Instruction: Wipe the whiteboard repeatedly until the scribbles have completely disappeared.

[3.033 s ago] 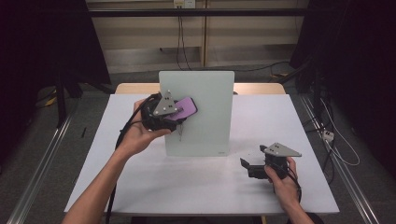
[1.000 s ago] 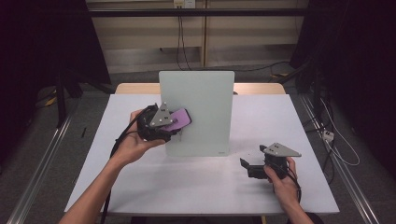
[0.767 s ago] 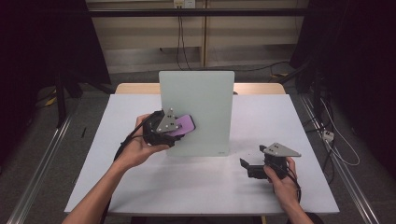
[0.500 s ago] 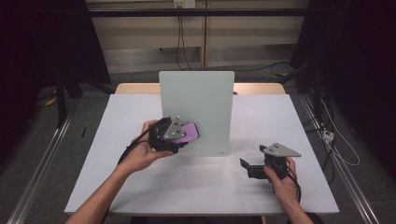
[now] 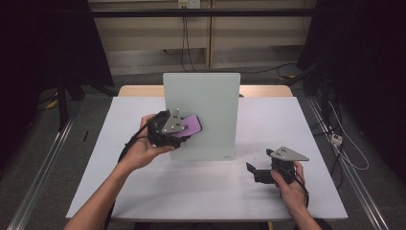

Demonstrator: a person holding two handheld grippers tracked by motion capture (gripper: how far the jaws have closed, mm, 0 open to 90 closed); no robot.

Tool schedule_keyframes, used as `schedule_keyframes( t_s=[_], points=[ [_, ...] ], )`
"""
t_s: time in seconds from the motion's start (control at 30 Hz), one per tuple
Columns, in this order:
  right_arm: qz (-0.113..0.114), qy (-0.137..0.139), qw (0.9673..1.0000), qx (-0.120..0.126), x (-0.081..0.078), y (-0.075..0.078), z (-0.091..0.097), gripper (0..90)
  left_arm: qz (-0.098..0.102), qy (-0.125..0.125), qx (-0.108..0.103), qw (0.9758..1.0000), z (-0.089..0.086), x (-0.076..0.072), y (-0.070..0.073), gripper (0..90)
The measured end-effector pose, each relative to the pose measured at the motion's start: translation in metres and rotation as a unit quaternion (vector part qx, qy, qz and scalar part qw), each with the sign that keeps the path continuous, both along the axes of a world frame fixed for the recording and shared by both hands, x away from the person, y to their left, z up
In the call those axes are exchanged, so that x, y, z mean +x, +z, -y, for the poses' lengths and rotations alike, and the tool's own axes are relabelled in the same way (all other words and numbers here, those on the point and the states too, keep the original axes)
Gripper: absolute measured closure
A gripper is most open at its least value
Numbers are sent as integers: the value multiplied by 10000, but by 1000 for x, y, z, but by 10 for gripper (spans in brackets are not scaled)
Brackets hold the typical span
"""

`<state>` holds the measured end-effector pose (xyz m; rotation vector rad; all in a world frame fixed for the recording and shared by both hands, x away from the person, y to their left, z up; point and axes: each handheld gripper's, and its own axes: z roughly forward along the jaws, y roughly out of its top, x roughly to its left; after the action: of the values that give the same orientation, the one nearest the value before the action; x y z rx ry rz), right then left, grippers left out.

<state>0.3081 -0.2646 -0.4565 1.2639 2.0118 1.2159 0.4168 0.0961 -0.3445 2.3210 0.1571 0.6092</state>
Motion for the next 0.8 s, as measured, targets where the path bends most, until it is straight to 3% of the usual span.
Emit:
schedule_keyframes(
  t_s=[0.23, 0.3, 0.53, 0.8],
  points=[
    [3, 1, 10000, 1, 0, 0, 0, 60, 205, 186, -139, 9995, -7, 5, 17, 413],
    [11, -1, 10000, -4, 0, 0, 0, 60, 185, 189, -169, 9995, -8, 6, 18, 413],
    [15, 10, 10000, -9, 0, 0, 0, 60, 199, 200, -54, 9996, -6, -1, 4, 412],
    [13, 12, 10000, -8, 0, 0, 0, 60, -75, 146, 69, 9998, -8, -7, -13, 412]
  ],
)
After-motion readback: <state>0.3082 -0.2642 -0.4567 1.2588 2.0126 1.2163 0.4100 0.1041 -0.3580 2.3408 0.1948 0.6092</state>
